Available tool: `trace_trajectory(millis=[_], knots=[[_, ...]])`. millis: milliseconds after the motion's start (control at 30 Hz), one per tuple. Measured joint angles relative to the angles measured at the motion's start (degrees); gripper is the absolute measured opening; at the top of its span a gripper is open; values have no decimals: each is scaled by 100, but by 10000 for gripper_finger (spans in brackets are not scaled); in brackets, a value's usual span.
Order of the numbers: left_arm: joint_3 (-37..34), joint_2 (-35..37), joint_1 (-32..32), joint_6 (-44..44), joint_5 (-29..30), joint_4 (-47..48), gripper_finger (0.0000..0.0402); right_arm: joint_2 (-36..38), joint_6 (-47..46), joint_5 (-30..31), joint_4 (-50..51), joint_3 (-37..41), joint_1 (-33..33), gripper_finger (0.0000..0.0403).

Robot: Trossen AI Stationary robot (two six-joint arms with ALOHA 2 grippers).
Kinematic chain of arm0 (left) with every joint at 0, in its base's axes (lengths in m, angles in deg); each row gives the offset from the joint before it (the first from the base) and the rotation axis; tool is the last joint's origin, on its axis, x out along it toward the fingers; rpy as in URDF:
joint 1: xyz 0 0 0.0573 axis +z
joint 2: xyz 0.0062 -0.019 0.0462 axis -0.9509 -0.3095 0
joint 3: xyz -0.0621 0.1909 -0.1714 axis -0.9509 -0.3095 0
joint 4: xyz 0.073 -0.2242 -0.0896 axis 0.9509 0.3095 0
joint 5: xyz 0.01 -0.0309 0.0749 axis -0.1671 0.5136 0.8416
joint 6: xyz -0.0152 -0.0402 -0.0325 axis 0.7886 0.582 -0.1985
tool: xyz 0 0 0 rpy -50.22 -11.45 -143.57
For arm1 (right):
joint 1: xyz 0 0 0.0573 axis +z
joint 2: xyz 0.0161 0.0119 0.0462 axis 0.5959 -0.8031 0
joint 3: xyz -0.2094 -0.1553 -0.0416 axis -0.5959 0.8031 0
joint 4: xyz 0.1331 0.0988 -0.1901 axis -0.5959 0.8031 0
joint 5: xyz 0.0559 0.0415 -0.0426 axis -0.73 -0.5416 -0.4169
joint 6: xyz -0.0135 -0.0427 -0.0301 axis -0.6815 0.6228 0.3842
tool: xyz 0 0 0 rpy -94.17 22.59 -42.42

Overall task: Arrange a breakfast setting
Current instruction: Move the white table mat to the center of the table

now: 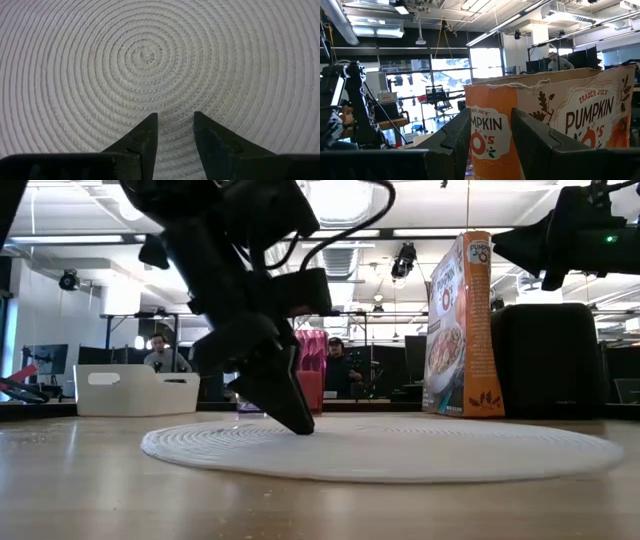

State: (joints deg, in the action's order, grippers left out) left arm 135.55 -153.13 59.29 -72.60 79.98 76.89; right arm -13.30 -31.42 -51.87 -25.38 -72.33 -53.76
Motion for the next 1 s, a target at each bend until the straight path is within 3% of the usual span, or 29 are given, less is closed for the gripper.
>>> trace_trajectory(millis=[400,667,1000], knots=[[9,71,252,340,76,560,110,0,0,0,0,0,1,128],[-12,285,290,485,607,1207,110,0,0,0,0,0,2,128],[-50,618,247,514,500,1288,110,0,0,0,0,0,-1,128]])
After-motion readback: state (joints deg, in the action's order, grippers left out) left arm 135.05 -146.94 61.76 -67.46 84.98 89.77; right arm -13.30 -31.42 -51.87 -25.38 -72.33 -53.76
